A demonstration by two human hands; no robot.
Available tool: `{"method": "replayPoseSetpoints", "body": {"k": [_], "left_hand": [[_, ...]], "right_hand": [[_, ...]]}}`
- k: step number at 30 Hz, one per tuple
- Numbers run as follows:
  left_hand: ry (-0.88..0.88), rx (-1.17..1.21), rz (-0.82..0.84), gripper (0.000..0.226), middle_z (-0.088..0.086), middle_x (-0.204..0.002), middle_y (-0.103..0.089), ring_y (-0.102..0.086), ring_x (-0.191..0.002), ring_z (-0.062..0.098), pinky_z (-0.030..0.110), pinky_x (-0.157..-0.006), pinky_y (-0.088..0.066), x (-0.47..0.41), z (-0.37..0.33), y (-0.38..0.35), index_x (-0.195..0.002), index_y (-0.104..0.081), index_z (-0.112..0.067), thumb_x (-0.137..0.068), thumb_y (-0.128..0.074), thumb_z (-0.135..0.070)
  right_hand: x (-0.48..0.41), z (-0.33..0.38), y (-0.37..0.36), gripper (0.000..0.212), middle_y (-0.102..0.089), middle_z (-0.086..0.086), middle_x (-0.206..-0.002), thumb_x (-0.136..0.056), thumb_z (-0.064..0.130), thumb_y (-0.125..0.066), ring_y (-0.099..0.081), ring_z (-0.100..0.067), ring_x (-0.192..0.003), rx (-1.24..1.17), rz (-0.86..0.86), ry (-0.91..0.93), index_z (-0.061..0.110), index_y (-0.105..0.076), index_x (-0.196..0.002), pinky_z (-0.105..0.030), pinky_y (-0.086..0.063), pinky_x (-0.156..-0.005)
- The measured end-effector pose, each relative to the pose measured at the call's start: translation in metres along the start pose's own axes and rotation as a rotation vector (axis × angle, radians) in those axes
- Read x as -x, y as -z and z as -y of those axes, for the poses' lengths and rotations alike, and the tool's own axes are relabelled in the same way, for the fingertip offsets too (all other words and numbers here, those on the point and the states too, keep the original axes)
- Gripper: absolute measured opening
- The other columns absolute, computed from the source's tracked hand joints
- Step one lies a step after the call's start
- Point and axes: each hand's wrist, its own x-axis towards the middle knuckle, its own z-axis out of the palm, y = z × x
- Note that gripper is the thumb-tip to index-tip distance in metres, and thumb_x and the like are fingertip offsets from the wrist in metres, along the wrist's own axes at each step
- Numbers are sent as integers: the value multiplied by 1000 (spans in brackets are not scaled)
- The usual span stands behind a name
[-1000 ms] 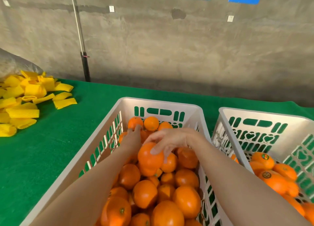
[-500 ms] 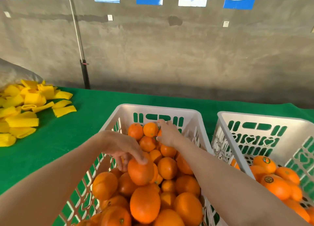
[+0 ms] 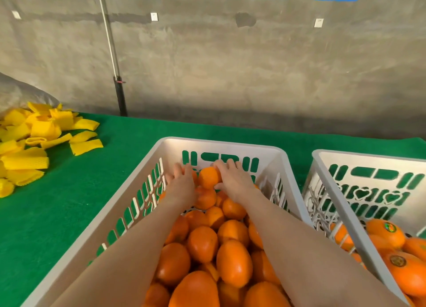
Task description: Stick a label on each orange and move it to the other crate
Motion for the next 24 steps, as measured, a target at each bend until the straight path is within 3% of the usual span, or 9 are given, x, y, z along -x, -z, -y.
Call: {"method": "replayPoseSetpoints", "body": {"k": [2,4,7,11,15,17,19,21,24], "left_hand": [[48,25,-86,76,17,-144,-13,-21,-134,42,44,-106,-35,-1,1,2,-147,-15,-11,-86,-59,-3],[61,131,-68,76,21,-144,-17,-30,-132,44,45,-104,-40,0,2,5,-145,-19,-11,-82,-59,6],[-22,189,-82,69,20,-127,-42,-55,-108,37,37,-78,-52,6,5,5,-132,-29,-11,-76,-62,10],[35,304,-137,55,8,-105,-52,-55,-88,23,29,-62,-46,16,10,19,-116,-38,-13,-73,-72,-17],[272,672,26,41,5,-77,-61,-59,-60,15,22,-45,-46,38,6,41,-86,-51,-12,-76,-70,-48],[383,958,196,53,14,-87,-67,-66,-62,22,26,-52,-53,55,6,48,-97,-52,-14,-74,-67,-59],[449,1117,382,67,19,-93,-70,-70,-74,28,33,-63,-55,73,8,55,-108,-54,-10,-71,-64,-65],[475,1148,563,81,20,-95,-72,-69,-87,32,37,-71,-52,92,9,57,-111,-57,-4,-67,-59,-72],[419,1144,668,88,21,-99,-71,-69,-90,36,40,-69,-53,114,3,52,-118,-52,-9,-58,-56,-74]], "right_hand": [[2,-2,1,57,-45,-8,-137,-90,34,-59,-36,-30,-126,-10,-30,1,29,-27,-137,-44,-44,-92],[3,0,2,67,-40,-7,-143,-90,35,-60,-30,-31,-131,5,16,5,35,-19,-143,-47,-41,-96],[3,6,4,72,-29,-14,-147,-88,33,-63,-19,-38,-138,24,107,-24,40,-18,-143,-53,-36,-102],[7,11,13,69,-34,-15,-141,-89,29,-62,-29,-36,-131,21,61,3,37,-19,-143,-47,-42,-96],[14,33,36,68,-39,-17,-139,-90,33,-61,-36,-38,-129,-195,-35,-134,32,-18,-143,-49,-42,-99],[16,42,60,75,-44,-16,-135,-88,40,-63,-47,-35,-121,-374,98,-244,22,-18,-145,-46,-47,-95],[23,39,86,75,-46,-15,-132,-85,43,-66,-53,-36,-112,-529,380,-379,15,-26,-142,-46,-54,-83],[44,33,103,69,-42,-17,-131,-83,41,-69,-54,-41,-104,-606,672,-520,18,-32,-137,-42,-58,-61],[82,34,107,73,-30,-18,-140,-84,36,-68,-51,-42,-91,-565,861,-541,27,-25,-143,-38,-57,-50]]}}
